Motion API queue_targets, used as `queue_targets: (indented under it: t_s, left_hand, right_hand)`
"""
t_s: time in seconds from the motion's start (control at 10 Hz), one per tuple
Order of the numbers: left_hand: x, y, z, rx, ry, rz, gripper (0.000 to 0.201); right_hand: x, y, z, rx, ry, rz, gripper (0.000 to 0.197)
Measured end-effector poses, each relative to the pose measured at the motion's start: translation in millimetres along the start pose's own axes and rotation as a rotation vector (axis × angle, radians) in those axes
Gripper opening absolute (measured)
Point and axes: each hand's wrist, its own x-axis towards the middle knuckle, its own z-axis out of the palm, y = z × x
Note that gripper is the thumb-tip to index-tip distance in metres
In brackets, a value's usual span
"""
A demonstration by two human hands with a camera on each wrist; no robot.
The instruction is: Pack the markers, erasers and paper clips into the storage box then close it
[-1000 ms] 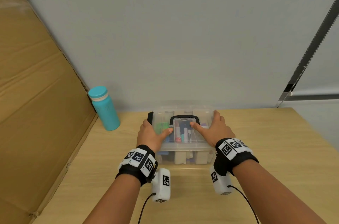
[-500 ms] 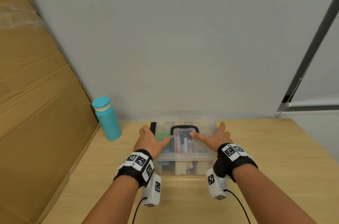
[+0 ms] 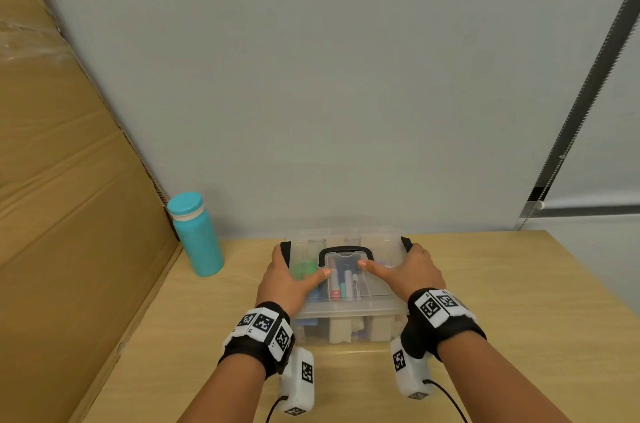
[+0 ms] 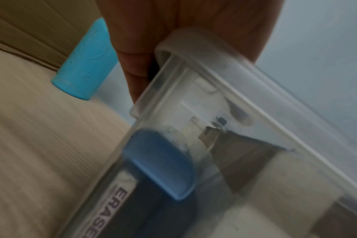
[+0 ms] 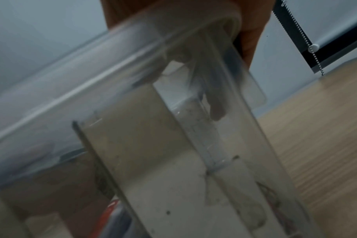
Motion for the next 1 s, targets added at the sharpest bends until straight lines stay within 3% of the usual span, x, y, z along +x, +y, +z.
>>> queue_targets:
  t_s: [0.2,0.5,0.9,1.0]
  left_hand:
    - [1,-1,1,-0.052,0.003,-0.005,0.104]
    - [0,-1,6,-0.079,0.067,0.005,0.095]
    - [-4,9,-1,-0.032,0.033,-0.051,0.09]
    - [-22,7,-12,-0.094,0.061,-0.045,0.094]
  right_hand:
    - [0,2,2,0.014,0.02,-0.015,0.123]
    - [1,-3,4,-0.231,0.025,-0.089,0.111]
    - [-7,-2,-11,-0.08,-0.11,-0.124,0.112]
    - [-40,13,-22,0.046,-0.055,-0.15,0.104]
